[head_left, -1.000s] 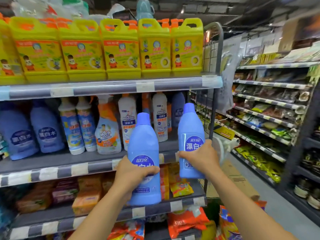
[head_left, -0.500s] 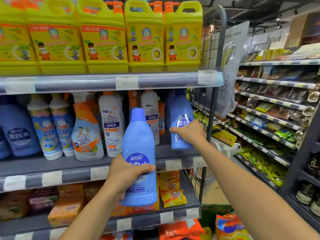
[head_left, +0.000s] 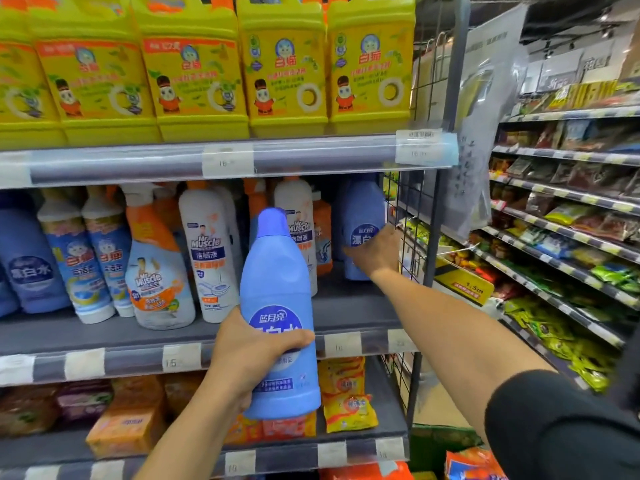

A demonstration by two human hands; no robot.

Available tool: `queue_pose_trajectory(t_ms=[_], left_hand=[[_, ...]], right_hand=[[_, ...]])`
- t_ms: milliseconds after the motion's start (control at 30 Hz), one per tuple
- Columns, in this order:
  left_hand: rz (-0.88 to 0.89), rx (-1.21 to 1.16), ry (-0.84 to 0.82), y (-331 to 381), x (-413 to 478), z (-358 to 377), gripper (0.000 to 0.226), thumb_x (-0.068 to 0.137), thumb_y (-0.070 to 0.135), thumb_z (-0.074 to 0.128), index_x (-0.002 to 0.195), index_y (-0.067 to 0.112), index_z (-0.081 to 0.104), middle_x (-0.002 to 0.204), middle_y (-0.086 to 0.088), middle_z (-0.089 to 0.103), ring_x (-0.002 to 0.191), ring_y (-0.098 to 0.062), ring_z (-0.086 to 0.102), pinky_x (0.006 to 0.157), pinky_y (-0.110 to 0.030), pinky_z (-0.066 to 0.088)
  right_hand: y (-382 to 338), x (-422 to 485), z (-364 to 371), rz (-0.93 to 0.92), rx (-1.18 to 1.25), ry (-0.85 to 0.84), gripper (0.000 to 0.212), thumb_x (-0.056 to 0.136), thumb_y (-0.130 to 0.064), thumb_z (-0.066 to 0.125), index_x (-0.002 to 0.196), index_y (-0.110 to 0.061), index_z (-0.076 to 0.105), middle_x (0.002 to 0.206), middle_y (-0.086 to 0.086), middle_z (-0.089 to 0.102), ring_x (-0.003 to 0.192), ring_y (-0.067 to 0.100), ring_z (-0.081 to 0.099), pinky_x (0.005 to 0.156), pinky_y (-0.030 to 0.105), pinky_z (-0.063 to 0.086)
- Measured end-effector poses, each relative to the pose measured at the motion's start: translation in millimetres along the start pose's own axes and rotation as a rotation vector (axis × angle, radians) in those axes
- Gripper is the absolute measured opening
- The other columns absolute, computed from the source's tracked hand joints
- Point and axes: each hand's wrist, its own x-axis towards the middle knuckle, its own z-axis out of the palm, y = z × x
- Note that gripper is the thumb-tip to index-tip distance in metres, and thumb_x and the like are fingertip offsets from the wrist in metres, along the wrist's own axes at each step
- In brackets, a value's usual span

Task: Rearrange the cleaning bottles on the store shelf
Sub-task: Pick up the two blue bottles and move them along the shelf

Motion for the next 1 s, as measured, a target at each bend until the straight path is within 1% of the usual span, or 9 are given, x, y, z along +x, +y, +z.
queue_pose_trajectory(t_ms=[100, 333, 467, 600, 700, 767, 833, 900, 1000], left_hand=[[0.005, -0.003, 0.009, -2.3, 0.3, 2.1, 0.057, 0.041, 0.013, 0.093, 0.092, 0.013, 0.067, 0.073, -0.004, 0.076, 0.062, -0.023, 0.074, 0.048, -0.032, 0.057], [0.01, 0.021, 0.027, -4.8, 3.4, 0.7, 0.062, 0.038, 0.012, 0.096, 0.093, 0.014, 0.066, 0.074, -0.005, 0.076, 0.062, -0.023, 0.074, 0.049, -0.033, 0.057], [0.025, 0.033, 0.027, -2.1, 3.3, 3.9, 0.069, 0.029, 0.021, 0.091, 0.093, 0.013, 0.067, 0.075, -0.005, 0.076, 0.063, -0.024, 0.074, 0.051, -0.034, 0.058], [0.031, 0.058, -0.009, 1.9, 5.5, 11.8, 0.072, 0.025, 0.025, 0.091, 0.092, 0.014, 0.067, 0.075, -0.004, 0.076, 0.063, -0.022, 0.074, 0.05, -0.031, 0.057], [0.009, 0.095, -0.071, 8.0, 10.1, 20.1, 0.073, 0.024, 0.027, 0.092, 0.091, 0.013, 0.067, 0.077, -0.006, 0.077, 0.067, -0.025, 0.074, 0.056, -0.036, 0.059], [-0.003, 0.109, -0.116, 12.5, 15.8, 27.2, 0.066, 0.026, 0.025, 0.092, 0.087, 0.013, 0.068, 0.075, -0.007, 0.077, 0.067, -0.026, 0.074, 0.057, -0.036, 0.058], [0.009, 0.123, -0.137, 17.5, 23.3, 35.6, 0.061, 0.027, 0.024, 0.093, 0.082, 0.015, 0.068, 0.074, -0.005, 0.077, 0.065, -0.024, 0.074, 0.054, -0.033, 0.057], [0.027, 0.122, -0.153, 23.0, 32.6, 46.0, 0.058, 0.027, 0.023, 0.093, 0.078, 0.016, 0.069, 0.073, -0.004, 0.077, 0.064, -0.023, 0.074, 0.052, -0.031, 0.057], [0.053, 0.119, -0.146, 31.1, 49.9, 65.4, 0.062, 0.023, 0.027, 0.092, 0.079, 0.015, 0.069, 0.071, -0.002, 0.076, 0.062, -0.019, 0.073, 0.051, -0.028, 0.055]], right_hand=[[2.2, 4.4, 10.4, -0.043, 0.022, 0.003, 0.099, 0.053, -0.044, 0.087, 0.126, 0.001, 0.038, 0.126, 0.019, 0.043, 0.115, 0.033, 0.043, 0.097, 0.037, 0.041], [4.9, 20.5, 30.3, -0.047, 0.081, -0.023, 0.098, 0.055, -0.038, 0.091, 0.126, 0.001, 0.036, 0.125, 0.018, 0.043, 0.114, 0.031, 0.046, 0.097, 0.035, 0.042], [5.6, 26.6, 33.6, -0.05, 0.05, -0.042, 0.098, 0.057, -0.039, 0.09, 0.127, 0.001, 0.035, 0.126, 0.017, 0.041, 0.116, 0.029, 0.042, 0.099, 0.031, 0.038], [5.4, 27.7, 32.5, -0.025, 0.041, -0.07, 0.1, 0.056, -0.037, 0.09, 0.13, 0.001, 0.034, 0.128, 0.017, 0.041, 0.119, 0.03, 0.042, 0.101, 0.034, 0.037], [1.3, 25.1, 24.8, 0.014, 0.037, -0.157, 0.101, 0.059, -0.033, 0.09, 0.133, 0.004, 0.031, 0.133, 0.02, 0.04, 0.124, 0.033, 0.041, 0.103, 0.038, 0.038], [-3.6, 22.2, 14.6, 0.028, -0.113, -0.288, 0.095, 0.067, -0.036, 0.085, 0.133, 0.008, 0.033, 0.134, 0.022, 0.043, 0.125, 0.035, 0.044, 0.098, 0.037, 0.04], [-6.7, 13.5, -3.5, -0.011, -0.231, -0.436, 0.076, 0.076, -0.038, 0.075, 0.13, 0.006, 0.043, 0.129, 0.02, 0.053, 0.117, 0.034, 0.054, 0.083, 0.033, 0.045], [-1.5, -5.8, -30.9, -0.14, -0.287, -0.527, 0.054, 0.083, -0.035, 0.066, 0.124, -0.003, 0.052, 0.121, 0.016, 0.061, 0.106, 0.031, 0.06, 0.072, 0.025, 0.04], [25.0, -49.6, -81.9, -0.255, -0.274, -0.553, 0.05, 0.086, -0.035, 0.064, 0.129, -0.015, 0.051, 0.125, 0.005, 0.06, 0.109, 0.022, 0.059, 0.079, 0.024, 0.041]])
